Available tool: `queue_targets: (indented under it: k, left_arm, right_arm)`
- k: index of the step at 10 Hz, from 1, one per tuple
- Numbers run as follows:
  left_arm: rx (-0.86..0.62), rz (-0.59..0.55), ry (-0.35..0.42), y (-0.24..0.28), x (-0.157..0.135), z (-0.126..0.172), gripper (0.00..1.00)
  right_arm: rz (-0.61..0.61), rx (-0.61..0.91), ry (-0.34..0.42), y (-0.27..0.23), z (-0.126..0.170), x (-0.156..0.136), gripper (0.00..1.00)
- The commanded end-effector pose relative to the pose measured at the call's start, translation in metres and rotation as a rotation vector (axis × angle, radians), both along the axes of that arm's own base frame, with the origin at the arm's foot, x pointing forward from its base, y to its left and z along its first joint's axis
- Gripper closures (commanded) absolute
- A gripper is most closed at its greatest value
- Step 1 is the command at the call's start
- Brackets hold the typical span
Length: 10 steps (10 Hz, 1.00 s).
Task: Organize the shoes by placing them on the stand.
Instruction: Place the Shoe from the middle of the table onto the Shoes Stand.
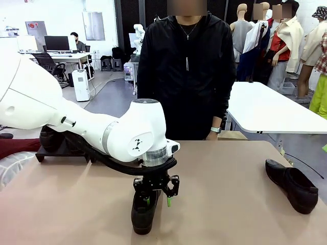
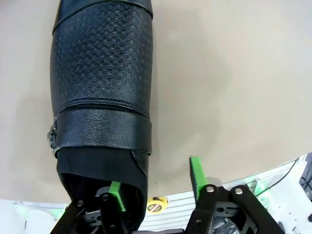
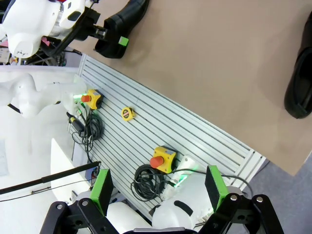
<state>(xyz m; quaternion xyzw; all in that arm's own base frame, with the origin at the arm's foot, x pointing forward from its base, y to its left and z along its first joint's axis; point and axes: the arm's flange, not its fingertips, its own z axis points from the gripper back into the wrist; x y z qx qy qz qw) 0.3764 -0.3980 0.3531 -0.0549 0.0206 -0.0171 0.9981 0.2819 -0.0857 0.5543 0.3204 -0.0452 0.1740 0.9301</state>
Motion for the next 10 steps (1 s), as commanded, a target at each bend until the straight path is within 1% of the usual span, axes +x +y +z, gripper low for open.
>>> queue_targets:
  k: [1, 8, 10]
  left_arm:
    - [0.028, 0.015, -0.012, -0.005, 0.001, 0.001, 1.00]
    - [0.032, 0.001, -0.010, -0.005, -0.001, 0.003, 1.00]
    - [0.026, -0.014, -0.014, -0.001, -0.004, 0.014, 1.00]
  right_arm:
    - [0.001, 0.016, -0.003, 0.000, 0.002, -0.001, 0.00]
    - [0.001, 0.016, -0.003, 0.000, 0.002, -0.001, 0.00]
    - [0.001, 0.016, -0.003, 0.000, 0.002, -0.001, 0.00]
